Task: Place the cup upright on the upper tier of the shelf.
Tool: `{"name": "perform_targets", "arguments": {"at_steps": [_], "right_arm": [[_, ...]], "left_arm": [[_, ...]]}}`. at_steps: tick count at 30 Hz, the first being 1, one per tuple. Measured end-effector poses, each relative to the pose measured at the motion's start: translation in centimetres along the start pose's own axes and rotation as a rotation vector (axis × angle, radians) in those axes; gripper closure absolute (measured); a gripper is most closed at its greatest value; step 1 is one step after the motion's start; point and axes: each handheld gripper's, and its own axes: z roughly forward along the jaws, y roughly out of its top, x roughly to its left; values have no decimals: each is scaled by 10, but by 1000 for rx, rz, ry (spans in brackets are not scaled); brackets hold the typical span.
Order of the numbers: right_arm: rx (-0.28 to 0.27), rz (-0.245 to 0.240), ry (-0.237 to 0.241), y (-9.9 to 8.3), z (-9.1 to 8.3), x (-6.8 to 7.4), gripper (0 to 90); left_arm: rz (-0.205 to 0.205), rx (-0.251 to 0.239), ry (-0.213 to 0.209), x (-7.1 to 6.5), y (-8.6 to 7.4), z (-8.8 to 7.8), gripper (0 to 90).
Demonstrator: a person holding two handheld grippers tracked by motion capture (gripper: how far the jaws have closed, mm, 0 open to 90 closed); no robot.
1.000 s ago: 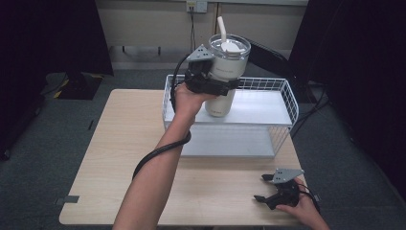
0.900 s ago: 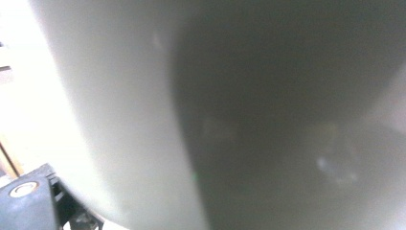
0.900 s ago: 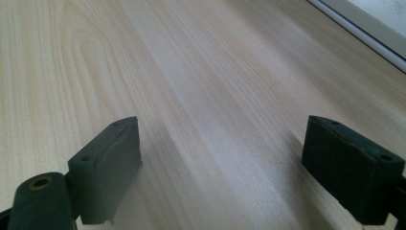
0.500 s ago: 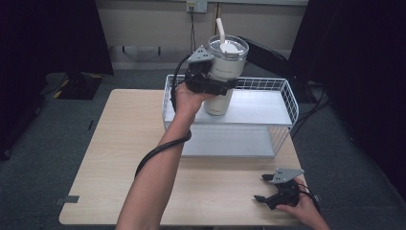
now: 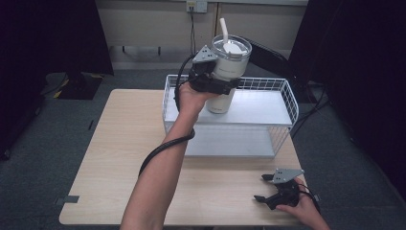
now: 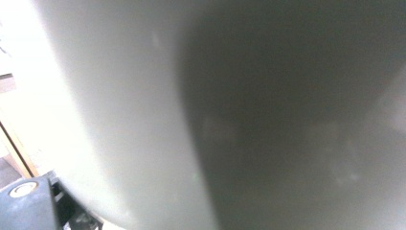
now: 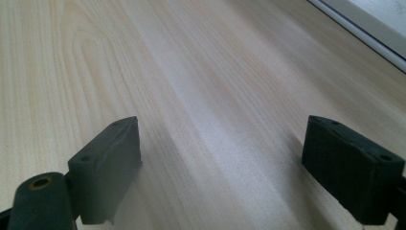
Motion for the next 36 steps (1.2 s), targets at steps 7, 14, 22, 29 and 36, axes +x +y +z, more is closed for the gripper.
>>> {"name": "perform_targets", "arguments": {"at_steps": [7,14,22,29,36], "right_arm": [[1,-2,0,0,0,0,127],[0,-1,1,0,0,0,127],[1,-3,1,0,0,0,127],[1,-3,1,0,0,0,127],[1,-3,1,0,0,0,127]], "left_arm": [[11,0,12,1,-5,5,84],[19,-11,3,3,-9,6,84],[-29,-39,2,10,-18,-6,86],[-26,-22,12,9,-17,-7,86],[19,7,28,6,-19,-9,83]]}}
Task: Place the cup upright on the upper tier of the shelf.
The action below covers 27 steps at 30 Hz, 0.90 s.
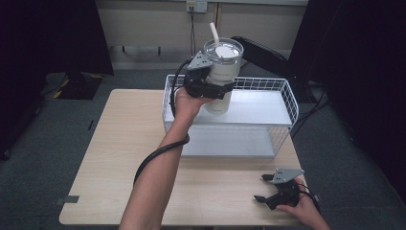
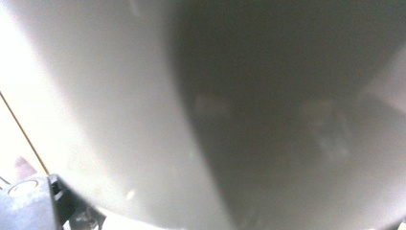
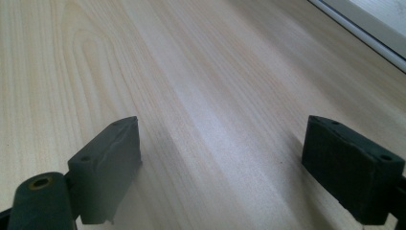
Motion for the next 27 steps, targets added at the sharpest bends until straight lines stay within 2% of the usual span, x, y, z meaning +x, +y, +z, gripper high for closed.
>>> {"name": "perform_targets", "arguments": {"at_steps": [8,10,11,15,19,21,27], "right_arm": [[0,0,0,0,0,0,127],[0,-1,-1,0,0,0,127],[0,0,0,0,0,0,127],[0,0,-1,0,0,0,127],[-1,1,0,0,0,0,127],[-1,0,0,0,0,0,127],[-1,0,-1,0,0,0,127]], "left_arm": [[-2,26,18,-1,-2,-3,82],[-14,91,12,0,-6,-1,82],[-15,97,12,0,-8,-2,83],[3,92,16,-2,-15,-7,88],[-11,140,7,0,-19,-13,106],[-5,154,6,0,-22,-17,119],[-21,178,-8,2,-25,-30,153]]}}
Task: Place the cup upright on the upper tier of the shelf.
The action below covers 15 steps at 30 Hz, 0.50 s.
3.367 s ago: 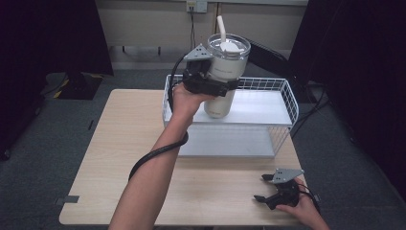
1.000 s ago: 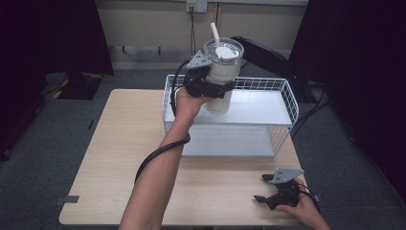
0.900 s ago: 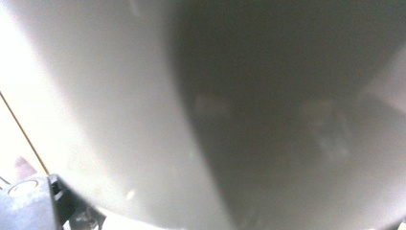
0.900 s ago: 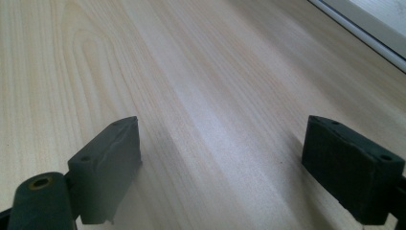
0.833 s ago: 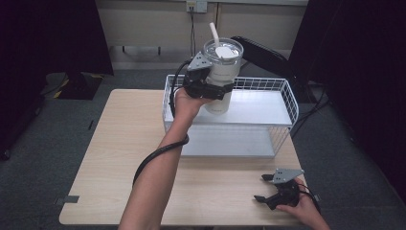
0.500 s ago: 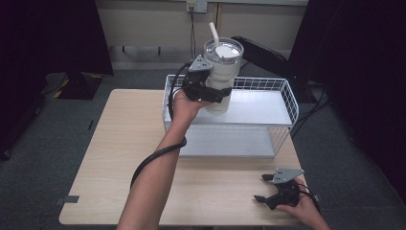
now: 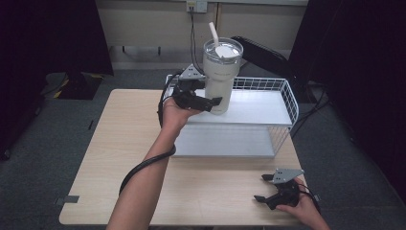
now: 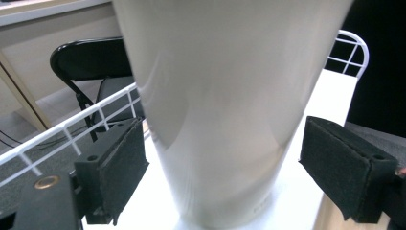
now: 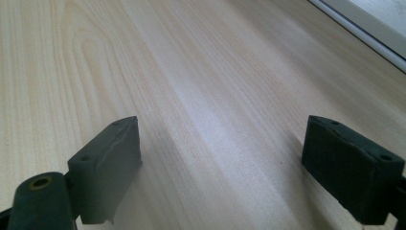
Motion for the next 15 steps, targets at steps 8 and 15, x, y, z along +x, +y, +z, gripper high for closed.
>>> {"name": "perform_targets", "arguments": {"at_steps": [8,15], "right_arm": [[0,1,0,0,0,0,127],[0,1,1,0,0,0,127]], "left_arm": [[-4,15,10,0,-2,-16,150],[-6,31,12,-4,-6,-28,151]]}}
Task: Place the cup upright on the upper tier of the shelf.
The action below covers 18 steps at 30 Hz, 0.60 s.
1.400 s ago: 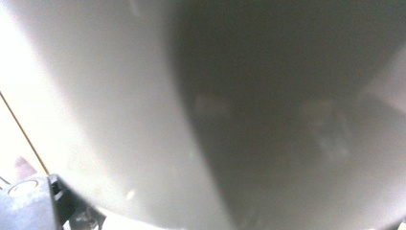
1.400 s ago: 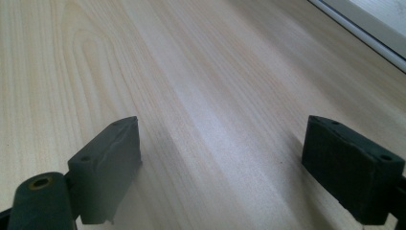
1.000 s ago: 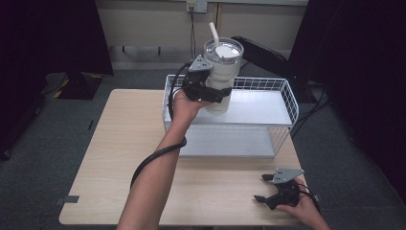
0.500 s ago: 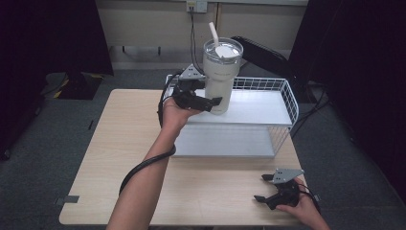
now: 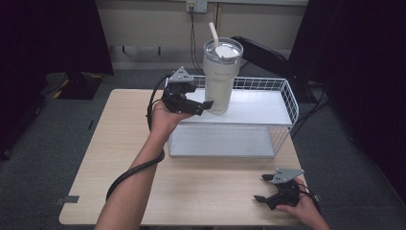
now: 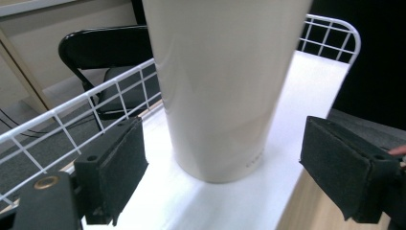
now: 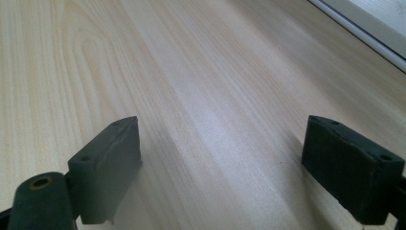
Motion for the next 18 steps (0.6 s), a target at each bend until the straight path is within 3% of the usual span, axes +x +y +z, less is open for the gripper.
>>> {"name": "perform_targets", "arguments": {"at_steps": [18], "right_arm": [[0,0,0,0,0,0,127]], "left_arm": [[11,49,-35,-15,-15,-10,153]]}}
